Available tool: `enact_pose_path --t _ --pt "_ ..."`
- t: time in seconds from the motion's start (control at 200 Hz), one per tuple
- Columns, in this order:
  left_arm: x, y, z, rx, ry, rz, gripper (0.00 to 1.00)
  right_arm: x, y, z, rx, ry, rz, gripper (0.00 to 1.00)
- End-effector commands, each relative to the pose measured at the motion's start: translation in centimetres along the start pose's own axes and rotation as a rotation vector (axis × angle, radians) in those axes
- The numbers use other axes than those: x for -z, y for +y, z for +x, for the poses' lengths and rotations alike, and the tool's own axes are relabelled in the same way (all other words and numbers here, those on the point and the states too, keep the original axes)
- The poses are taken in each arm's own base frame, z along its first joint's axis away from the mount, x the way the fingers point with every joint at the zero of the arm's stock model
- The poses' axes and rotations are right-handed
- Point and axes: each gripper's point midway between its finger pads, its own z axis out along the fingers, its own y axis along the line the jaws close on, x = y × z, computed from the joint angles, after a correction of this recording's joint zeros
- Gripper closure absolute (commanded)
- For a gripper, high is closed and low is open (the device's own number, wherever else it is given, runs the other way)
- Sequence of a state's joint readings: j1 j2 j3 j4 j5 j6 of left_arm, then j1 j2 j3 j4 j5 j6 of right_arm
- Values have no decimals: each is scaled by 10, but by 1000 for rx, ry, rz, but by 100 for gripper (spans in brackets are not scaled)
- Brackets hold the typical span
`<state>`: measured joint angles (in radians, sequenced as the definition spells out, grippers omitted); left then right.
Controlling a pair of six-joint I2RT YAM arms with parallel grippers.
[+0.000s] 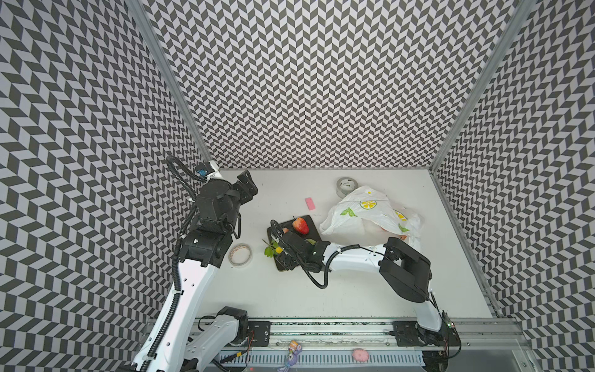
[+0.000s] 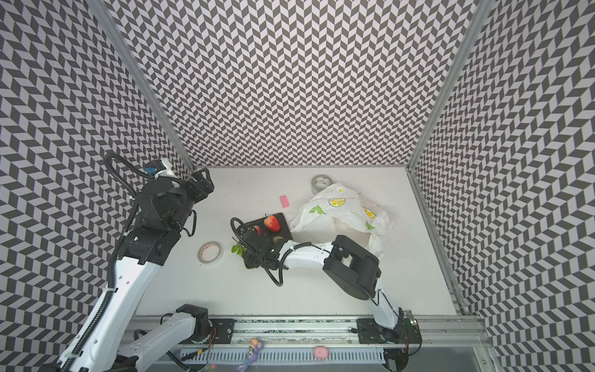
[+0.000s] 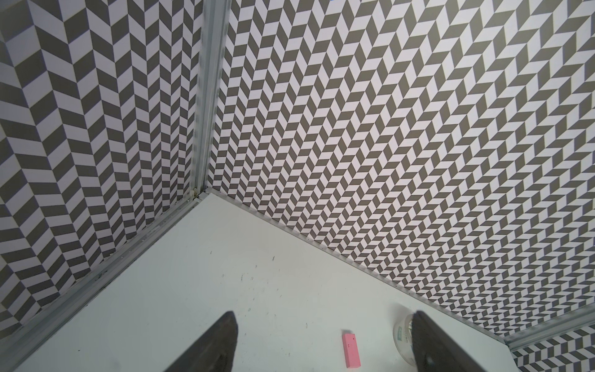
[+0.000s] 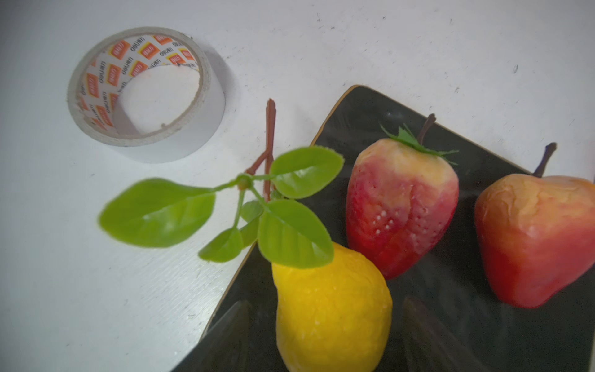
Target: Take the fake fruits out of the plastic bag
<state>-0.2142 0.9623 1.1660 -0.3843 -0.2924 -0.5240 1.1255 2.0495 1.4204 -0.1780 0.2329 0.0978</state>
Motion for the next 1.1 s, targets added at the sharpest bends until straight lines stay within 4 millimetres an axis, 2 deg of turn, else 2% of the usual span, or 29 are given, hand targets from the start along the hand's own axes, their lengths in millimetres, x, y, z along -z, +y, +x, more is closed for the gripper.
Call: enact_pose_path --t 0.0,0.11,0.195,0.265,0.401,0.491,0.566,0.636,0.761,0.821,0.946,1.097 --pt "-3 0 3 -9 8 5 15 61 0 -66 -55 -189 -50 26" --pt "-7 -6 6 -18 24 35 15 110 -4 -88 -73 -276 -90 26" --pt "-11 -14 12 -28 49 74 16 143 -14 -95 -93 -330 -88 27" --pt "-15 -22 17 -39 73 116 16 165 -29 -94 -127 -359 -54 28" --pt "-23 -45 37 -59 155 223 16 203 -82 -76 -292 -358 50 30" --pt "-24 -67 53 -82 200 300 17 218 -132 -48 -477 -293 156 33" --pt "-24 -91 71 -122 237 373 17 224 -169 -13 -627 -206 235 37" --pt "-24 -115 94 -165 286 438 16 227 -193 19 -715 -146 318 40" --pt "-20 -154 142 -247 397 542 16 231 -218 52 -825 -90 399 41" --pt "-14 -170 163 -284 434 581 16 226 -225 65 -853 -50 400 40" --pt "-9 -189 206 -352 496 615 14 207 -237 97 -881 50 427 34" --pt "-15 -202 259 -430 602 699 12 192 -267 126 -897 92 523 32"
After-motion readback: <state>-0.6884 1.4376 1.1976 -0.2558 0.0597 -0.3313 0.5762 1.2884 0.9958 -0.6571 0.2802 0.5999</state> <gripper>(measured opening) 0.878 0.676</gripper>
